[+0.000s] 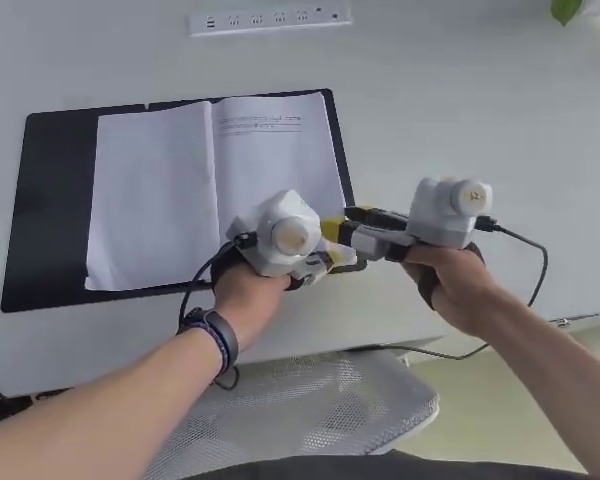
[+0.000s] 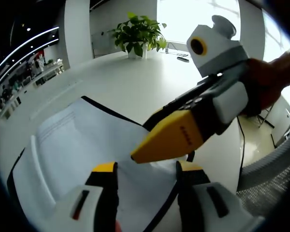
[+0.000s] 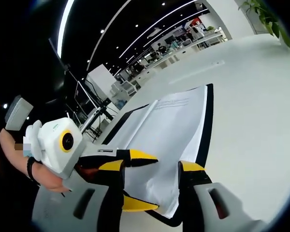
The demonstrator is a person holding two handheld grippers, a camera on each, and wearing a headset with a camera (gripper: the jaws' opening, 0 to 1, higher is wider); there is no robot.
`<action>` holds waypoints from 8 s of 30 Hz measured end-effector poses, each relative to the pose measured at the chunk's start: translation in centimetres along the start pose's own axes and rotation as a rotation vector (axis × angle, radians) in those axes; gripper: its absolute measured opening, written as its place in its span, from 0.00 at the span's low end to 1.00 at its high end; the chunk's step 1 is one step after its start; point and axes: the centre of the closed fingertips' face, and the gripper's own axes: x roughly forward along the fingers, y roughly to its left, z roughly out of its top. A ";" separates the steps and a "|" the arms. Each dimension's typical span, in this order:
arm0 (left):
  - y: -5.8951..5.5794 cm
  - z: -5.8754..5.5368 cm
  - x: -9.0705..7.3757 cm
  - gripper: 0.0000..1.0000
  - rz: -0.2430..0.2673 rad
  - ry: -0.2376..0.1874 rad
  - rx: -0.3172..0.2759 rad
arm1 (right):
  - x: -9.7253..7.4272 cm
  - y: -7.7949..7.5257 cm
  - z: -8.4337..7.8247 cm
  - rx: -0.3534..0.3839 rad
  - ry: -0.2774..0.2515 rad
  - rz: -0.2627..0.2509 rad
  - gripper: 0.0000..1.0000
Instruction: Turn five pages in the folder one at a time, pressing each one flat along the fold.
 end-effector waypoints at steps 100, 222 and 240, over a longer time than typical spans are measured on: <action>12.1 -5.1 -19.4 0.68 0.202 -0.162 -0.216 | 1.8 13.3 8.4 0.013 -0.208 0.184 0.00; 16.1 -11.1 -26.2 0.70 0.372 -0.188 -0.408 | 22.9 20.3 -4.8 0.044 0.285 0.258 0.12; 15.6 -10.9 -25.7 0.69 0.359 -0.189 -0.406 | 21.8 18.9 -3.2 -0.011 0.253 0.283 0.28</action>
